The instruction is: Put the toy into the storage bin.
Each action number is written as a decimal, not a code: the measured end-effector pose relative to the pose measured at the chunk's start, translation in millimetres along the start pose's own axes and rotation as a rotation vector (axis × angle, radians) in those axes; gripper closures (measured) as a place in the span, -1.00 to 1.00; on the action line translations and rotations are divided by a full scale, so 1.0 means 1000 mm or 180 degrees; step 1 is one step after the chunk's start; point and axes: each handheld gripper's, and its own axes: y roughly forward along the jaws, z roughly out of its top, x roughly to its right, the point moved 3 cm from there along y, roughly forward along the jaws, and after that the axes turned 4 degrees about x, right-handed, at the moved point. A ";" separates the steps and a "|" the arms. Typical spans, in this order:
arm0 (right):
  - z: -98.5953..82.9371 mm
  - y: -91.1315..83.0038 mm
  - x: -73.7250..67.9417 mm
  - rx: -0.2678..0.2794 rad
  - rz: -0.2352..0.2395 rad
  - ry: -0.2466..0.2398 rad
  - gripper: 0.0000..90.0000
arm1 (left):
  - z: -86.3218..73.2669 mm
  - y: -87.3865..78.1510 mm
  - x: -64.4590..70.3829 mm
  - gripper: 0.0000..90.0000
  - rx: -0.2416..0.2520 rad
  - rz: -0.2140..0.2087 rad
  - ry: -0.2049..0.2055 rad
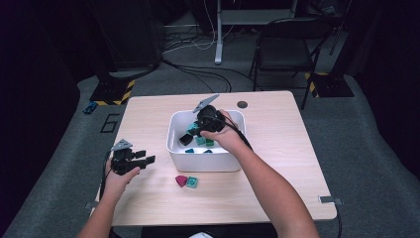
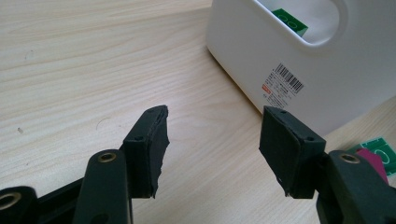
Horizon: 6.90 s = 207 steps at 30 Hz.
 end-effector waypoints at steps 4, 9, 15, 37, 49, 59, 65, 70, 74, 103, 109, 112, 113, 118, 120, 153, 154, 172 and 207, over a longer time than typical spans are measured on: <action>-0.002 0.007 0.006 -0.0007 -0.0022 0.0023 0.28 | 0.000 0.000 0.000 -0.08 0.0004 0.0000 0.0000; -0.003 0.010 0.008 -0.0025 -0.0045 0.0065 0.17 | 0.000 0.000 0.001 -0.08 -0.0035 -0.0017 0.0014; 0.000 0.000 0.006 0.0083 -0.0066 0.0086 0.12 | 0.000 0.001 0.001 -0.08 -0.0038 -0.0016 0.0010; -0.025 -0.073 -0.049 0.0321 0.0077 -0.0045 0.04 | 0.012 -0.006 0.012 -0.07 -0.0002 -0.0062 0.0087; -0.068 -0.084 -0.085 0.0378 0.0146 -0.0063 0.01 | 0.026 -0.005 0.038 -0.06 -0.0129 -0.0149 0.0325; -0.098 -0.070 -0.094 0.0378 0.0207 -0.0036 0.00 | 0.023 -0.010 0.061 -0.09 -0.0179 -0.0249 0.0512; -0.116 -0.064 -0.099 0.0373 0.0186 -0.0021 0.00 | 0.009 -0.011 0.074 -0.05 -0.0258 -0.0335 0.0645; -0.126 -0.063 -0.099 0.0328 0.0155 0.0001 -0.01 | -0.002 -0.006 0.081 -0.03 -0.0315 -0.0393 0.0673; -0.134 -0.065 -0.095 0.0401 0.0096 0.0045 -0.01 | -0.013 0.003 0.090 -0.04 -0.0365 -0.0456 0.0673; -0.165 -0.056 -0.098 0.0275 0.0023 0.0021 -0.04 | -0.034 0.045 0.107 0.26 -0.0722 -0.0595 0.0754; -0.168 -0.055 -0.099 0.0254 -0.0012 0.0033 -0.04 | -0.031 0.043 0.105 0.31 -0.0706 -0.0589 0.0785; -0.168 -0.056 -0.097 0.0279 -0.0037 0.0037 -0.03 | -0.030 0.040 0.106 0.31 -0.0708 -0.0598 0.0843; -0.169 -0.057 -0.097 0.0288 -0.0043 0.0062 -0.03 | -0.029 0.039 0.107 0.31 -0.0722 -0.0603 0.0851; -0.170 -0.057 -0.096 0.0294 -0.0061 0.0082 -0.03 | -0.025 0.032 0.109 0.31 -0.0656 -0.0634 0.0863; -0.171 -0.056 -0.094 0.0290 -0.0072 0.0089 -0.03 | -0.020 0.025 0.109 0.31 -0.0599 -0.0671 0.0841; -0.179 -0.052 -0.088 0.0258 -0.0108 0.0156 -0.03 | 0.098 -0.024 0.145 0.31 -0.0433 -0.0892 0.1059; -0.179 -0.052 -0.087 0.0257 -0.0099 0.0140 -0.03 | 0.101 -0.023 0.145 0.31 -0.0422 -0.0879 0.1064; -0.182 -0.050 -0.084 0.0221 -0.0132 0.0155 -0.03 | 0.156 0.017 0.139 0.31 -0.0433 -0.0794 0.1037; -0.184 -0.043 -0.086 0.0184 -0.0056 0.0110 -0.03 | 0.169 0.144 0.143 0.31 -0.0513 -0.0710 0.1002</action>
